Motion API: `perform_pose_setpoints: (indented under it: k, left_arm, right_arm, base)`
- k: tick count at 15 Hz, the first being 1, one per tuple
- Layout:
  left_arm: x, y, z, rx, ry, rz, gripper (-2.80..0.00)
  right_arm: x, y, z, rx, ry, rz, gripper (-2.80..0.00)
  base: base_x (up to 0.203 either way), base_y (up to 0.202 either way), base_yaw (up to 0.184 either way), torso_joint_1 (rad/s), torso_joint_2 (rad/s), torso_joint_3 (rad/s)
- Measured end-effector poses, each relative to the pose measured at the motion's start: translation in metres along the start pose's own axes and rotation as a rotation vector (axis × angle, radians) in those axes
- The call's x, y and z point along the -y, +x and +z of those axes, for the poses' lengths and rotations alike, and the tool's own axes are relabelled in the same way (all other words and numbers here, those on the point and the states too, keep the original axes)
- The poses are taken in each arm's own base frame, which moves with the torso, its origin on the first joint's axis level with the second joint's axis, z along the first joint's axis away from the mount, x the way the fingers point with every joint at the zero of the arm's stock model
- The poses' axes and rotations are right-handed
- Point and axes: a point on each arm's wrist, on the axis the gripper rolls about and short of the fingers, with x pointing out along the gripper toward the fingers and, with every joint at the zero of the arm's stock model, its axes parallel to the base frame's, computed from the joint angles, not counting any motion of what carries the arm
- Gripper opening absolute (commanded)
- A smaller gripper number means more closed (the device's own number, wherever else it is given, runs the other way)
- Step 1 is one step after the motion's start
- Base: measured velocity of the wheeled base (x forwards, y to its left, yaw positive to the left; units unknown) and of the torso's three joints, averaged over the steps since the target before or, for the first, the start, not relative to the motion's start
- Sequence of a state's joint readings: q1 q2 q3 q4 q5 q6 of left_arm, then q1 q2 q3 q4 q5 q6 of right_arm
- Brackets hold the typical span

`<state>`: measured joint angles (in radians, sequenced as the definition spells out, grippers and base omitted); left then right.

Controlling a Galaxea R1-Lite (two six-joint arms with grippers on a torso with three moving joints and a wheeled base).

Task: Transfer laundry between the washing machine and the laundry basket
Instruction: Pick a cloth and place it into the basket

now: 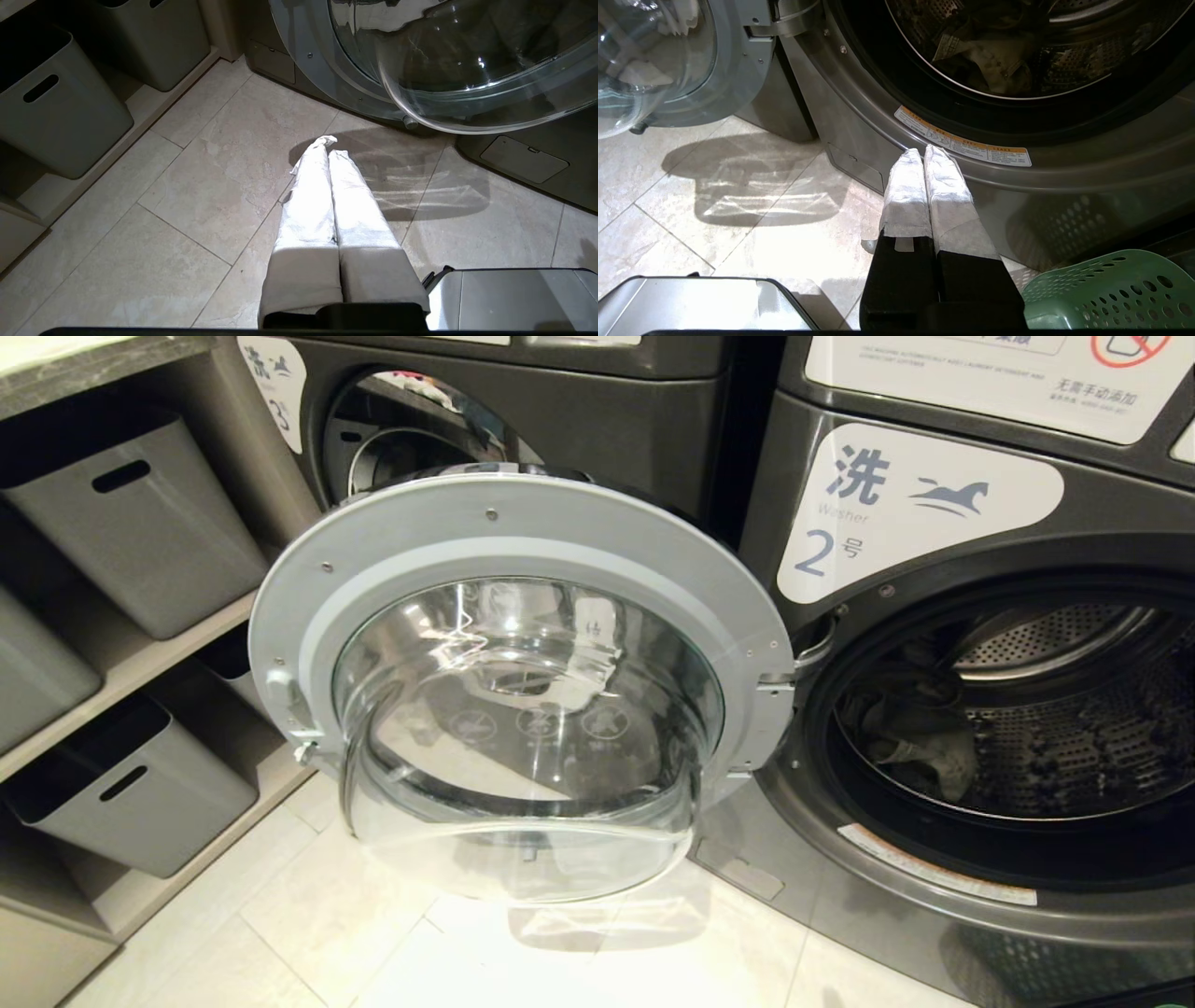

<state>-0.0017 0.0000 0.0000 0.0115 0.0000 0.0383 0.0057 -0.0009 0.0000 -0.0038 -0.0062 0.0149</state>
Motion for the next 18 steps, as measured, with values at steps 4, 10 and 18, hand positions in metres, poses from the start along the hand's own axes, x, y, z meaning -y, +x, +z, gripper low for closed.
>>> perform_pose_setpoints:
  k: [4, 10, 18]
  left_arm:
    - [0.0000, 0.0000, 0.0000, 0.000, 0.000, 0.000, -2.80]
    - [0.0000, 0.0000, -0.0001, -0.001, -0.001, 0.000, -2.80]
    - [0.0000, 0.0000, -0.0002, -0.001, -0.004, 0.000, -2.80]
  right_arm:
    - [0.0000, 0.0000, 0.0000, 0.000, -0.005, 0.001, -2.80]
    - [0.0000, 0.0000, 0.0000, 0.000, 0.000, 0.000, -2.80]
    - [0.0000, 0.0000, 0.0000, 0.000, 0.000, 0.000, -2.80]
  base:
    - [0.000, 0.000, 0.000, 0.003, 0.00, -0.077]
    - [0.000, 0.000, 0.000, 0.000, 0.00, 0.000]
    - [0.000, 0.000, 0.000, 0.000, 0.00, 0.000]
